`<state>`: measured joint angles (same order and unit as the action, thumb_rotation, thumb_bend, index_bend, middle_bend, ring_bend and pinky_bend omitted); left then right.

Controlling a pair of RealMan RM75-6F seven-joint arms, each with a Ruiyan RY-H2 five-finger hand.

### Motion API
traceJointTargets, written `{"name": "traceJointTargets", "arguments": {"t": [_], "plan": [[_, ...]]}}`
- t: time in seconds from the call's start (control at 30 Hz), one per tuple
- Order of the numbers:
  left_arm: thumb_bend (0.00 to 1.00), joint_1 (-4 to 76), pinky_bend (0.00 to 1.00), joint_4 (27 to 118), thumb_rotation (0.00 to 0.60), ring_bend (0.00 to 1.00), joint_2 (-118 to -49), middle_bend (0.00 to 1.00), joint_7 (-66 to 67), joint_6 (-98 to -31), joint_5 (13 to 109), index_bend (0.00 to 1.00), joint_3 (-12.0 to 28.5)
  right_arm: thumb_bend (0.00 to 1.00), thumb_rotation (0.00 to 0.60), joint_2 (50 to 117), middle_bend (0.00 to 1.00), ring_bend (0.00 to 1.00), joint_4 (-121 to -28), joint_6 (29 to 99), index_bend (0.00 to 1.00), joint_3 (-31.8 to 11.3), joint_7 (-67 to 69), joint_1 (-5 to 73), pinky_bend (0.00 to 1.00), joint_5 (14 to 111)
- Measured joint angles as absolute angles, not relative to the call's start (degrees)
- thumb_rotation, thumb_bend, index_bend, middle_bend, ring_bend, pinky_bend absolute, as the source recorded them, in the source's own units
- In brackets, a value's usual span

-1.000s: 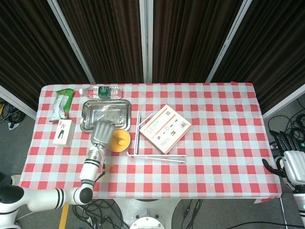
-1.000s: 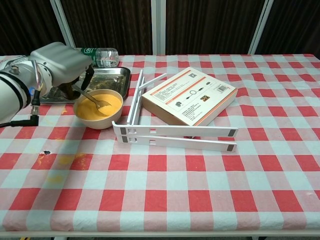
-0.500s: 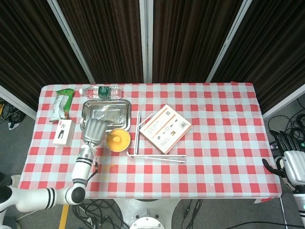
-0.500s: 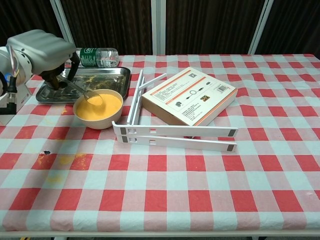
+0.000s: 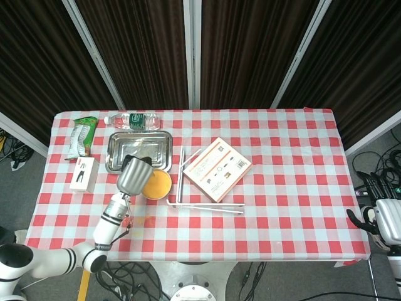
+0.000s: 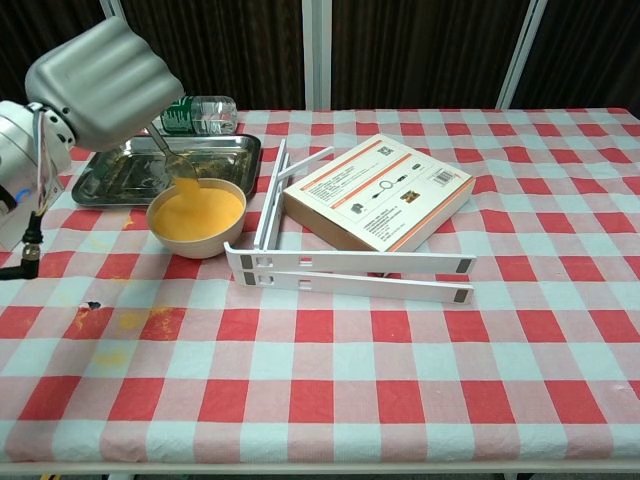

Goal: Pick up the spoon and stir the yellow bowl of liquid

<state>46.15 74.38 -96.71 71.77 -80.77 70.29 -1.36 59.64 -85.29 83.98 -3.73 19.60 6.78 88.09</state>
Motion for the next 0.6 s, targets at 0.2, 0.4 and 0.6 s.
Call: {"name": "traceJointTargets", "arguments": {"t": [0.2,0.4,0.6], "plan": [[0.44,45.81,0.98,73.32,0.6,0.94,-95.46,1.0,72.95,-80.95,76.03,0.69,-3.02,0.22,0.6,59.44,0.1,0.0,-85.76,84.14,0.02,-3.8,19.17,6.75,0.07,88.13],[0.44,44.5,0.98,72.24,0.6,0.94,-96.21,1.0,71.8,-81.08,76.08,0.7,-0.48,0.22,0.6,59.19,0.1,0.0,-85.86,84.12,0.02,-3.98,19.07,6.71,0.07,87.82],[0.44,43.46,0.98,71.68,0.6,0.94,-97.83,1.0,72.42,-79.77,76.89,0.7,-0.37,0.22,0.6,58.91,0.1,0.0,-86.25,84.28,0.02,-4.16,18.7,6.92,0.07,88.14]]}}
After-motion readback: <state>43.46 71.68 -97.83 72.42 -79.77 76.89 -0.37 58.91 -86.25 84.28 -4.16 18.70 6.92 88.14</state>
